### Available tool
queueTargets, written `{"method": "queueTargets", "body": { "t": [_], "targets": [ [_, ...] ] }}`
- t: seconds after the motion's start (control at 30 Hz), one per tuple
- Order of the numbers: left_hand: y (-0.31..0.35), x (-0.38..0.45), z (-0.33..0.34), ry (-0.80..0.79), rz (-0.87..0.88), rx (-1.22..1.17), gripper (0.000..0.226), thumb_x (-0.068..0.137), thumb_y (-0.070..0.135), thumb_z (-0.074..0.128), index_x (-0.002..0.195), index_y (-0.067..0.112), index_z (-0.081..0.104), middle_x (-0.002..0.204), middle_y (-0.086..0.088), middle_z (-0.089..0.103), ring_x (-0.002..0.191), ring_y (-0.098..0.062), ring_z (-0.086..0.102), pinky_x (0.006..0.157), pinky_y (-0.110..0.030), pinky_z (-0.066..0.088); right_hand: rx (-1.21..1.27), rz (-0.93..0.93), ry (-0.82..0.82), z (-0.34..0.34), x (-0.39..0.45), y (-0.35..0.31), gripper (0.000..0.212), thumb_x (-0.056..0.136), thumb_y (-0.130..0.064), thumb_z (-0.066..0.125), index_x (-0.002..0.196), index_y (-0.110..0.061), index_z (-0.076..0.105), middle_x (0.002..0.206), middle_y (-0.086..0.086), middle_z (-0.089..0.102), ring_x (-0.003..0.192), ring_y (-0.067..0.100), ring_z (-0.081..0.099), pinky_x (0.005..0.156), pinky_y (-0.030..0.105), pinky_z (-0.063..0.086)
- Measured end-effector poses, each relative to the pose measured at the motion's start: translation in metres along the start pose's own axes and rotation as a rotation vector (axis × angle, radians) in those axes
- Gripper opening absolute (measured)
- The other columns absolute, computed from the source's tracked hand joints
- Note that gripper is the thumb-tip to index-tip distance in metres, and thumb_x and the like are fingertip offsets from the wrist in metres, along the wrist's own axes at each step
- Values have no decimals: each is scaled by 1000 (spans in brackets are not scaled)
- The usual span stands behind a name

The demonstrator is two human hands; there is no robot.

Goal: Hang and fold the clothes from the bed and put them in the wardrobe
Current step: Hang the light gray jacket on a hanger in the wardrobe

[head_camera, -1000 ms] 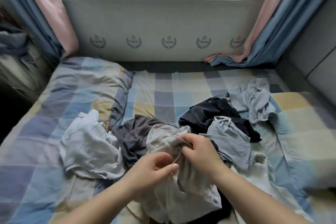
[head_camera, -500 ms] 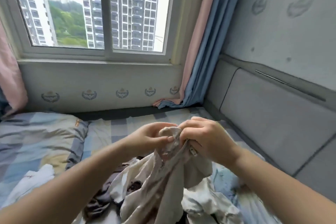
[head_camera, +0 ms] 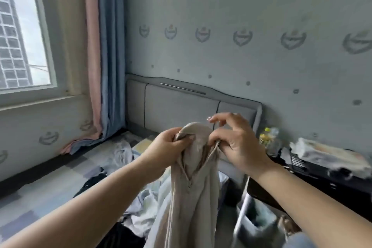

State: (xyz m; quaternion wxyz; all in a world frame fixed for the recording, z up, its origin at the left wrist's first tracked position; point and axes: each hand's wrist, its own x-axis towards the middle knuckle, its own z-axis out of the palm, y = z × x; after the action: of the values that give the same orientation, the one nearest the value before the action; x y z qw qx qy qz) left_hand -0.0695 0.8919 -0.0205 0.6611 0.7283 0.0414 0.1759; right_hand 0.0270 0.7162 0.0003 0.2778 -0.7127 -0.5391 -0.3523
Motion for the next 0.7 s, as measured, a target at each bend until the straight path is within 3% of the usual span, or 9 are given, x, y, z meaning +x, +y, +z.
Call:
{"method": "queueTargets", "body": {
  "t": [0.1,0.2,0.3,0.37,0.47,0.53,0.6,0.7],
  "targets": [
    [23,1,57,-61,-27,-175,18,96,15,54,98,0,64,83,-13,63,80,-23,59,75,-35,48,-5,170,101,-68,-40,15,23,76,-7,57,72,-28,65,98,-3,58,86,8,57,78,22,44],
    [41,5,106,-93,-14,-245,16,98,18,52,91,9,64,79,-8,65,77,-19,62,75,-33,50,-6,345,139,-125,-76,26,36,70,4,51,77,-29,61,94,-9,58,89,-5,58,78,7,41],
    [52,11,165,-118,102,-40,20,98,24,52,83,17,64,72,2,66,72,-16,62,71,-32,50,58,548,134,-181,-121,38,58,77,18,44,72,-39,57,86,-24,65,62,0,63,61,13,49],
    [61,7,227,-199,137,67,20,99,25,49,84,20,62,74,4,65,68,-13,62,65,-30,52,97,671,156,-235,-159,42,68,83,20,37,68,-43,54,86,-24,67,63,2,65,53,19,51],
    [70,3,300,-357,29,-38,18,101,25,45,98,15,60,89,-6,68,76,-16,68,67,-35,60,93,763,187,-296,-200,50,60,88,13,33,67,-39,53,99,-4,69,87,20,67,71,29,56],
    [77,-2,349,-431,-78,-145,18,100,26,48,104,13,58,103,-13,67,88,-23,68,71,-40,60,-37,782,177,-341,-228,56,49,88,2,37,72,-42,54,91,-7,65,86,32,61,77,36,50],
    [84,-9,399,-518,-188,-350,13,100,21,49,102,10,57,100,-15,66,84,-24,68,65,-37,60,-139,811,195,-388,-252,60,47,89,2,41,77,-41,57,91,-12,63,92,24,59,85,34,45],
    [98,-21,464,-642,-314,-578,12,99,9,46,98,5,58,86,-13,69,73,-21,68,57,-31,60,-286,776,286,-450,-282,57,49,87,3,51,84,-44,62,99,-14,62,100,-3,56,86,8,38]
  ]
}}
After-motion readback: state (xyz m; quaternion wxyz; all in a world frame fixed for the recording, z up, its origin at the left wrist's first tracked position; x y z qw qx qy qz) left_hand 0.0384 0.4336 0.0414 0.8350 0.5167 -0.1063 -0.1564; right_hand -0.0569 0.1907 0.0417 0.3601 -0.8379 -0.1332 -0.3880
